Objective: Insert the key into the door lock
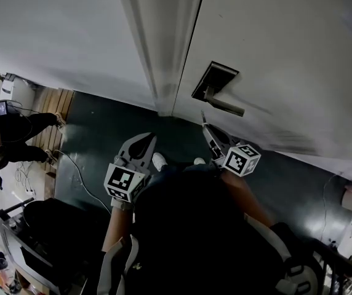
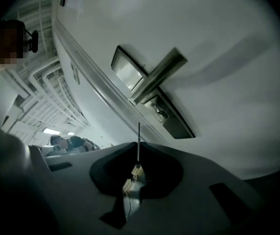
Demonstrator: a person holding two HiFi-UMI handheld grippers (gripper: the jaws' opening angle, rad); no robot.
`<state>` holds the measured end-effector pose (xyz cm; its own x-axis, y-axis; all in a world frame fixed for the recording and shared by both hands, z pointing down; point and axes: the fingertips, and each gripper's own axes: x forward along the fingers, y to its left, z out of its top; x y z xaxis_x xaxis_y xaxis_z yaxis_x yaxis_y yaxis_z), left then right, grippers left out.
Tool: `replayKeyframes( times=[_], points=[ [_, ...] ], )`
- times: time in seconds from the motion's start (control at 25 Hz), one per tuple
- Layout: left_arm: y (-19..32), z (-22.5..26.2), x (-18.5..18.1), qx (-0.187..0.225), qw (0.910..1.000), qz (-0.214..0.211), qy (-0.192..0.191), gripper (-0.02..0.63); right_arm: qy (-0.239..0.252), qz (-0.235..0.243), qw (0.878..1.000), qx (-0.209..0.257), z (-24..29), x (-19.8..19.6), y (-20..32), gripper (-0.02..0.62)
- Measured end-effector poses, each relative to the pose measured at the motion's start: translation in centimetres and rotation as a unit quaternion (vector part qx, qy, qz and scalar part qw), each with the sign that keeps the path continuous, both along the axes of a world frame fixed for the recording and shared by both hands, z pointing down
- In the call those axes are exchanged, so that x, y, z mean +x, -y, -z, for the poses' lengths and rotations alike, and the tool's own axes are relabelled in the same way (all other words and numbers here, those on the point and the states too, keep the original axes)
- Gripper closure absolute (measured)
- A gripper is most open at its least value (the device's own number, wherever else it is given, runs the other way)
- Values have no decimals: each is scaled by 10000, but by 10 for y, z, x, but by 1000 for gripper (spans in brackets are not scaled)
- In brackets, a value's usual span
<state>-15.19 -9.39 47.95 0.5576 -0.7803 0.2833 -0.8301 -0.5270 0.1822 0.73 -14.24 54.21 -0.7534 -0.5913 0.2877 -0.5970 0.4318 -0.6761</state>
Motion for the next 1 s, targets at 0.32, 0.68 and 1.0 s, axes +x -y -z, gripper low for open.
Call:
replayKeyframes(
  times=[0.32,0.68,1.0],
  points=[
    [12,-7,-16,-56,9991,-419,44,598,738,-767,9934,-436,-14,-7,21,561],
    [18,-14,-30,-110,9975,-691,134,598,1525,-1352,9772,-598,-9,-9,41,561],
    [18,-17,-32,-157,9962,-839,156,598,1848,-1591,9666,-789,-11,-6,47,561]
  ],
)
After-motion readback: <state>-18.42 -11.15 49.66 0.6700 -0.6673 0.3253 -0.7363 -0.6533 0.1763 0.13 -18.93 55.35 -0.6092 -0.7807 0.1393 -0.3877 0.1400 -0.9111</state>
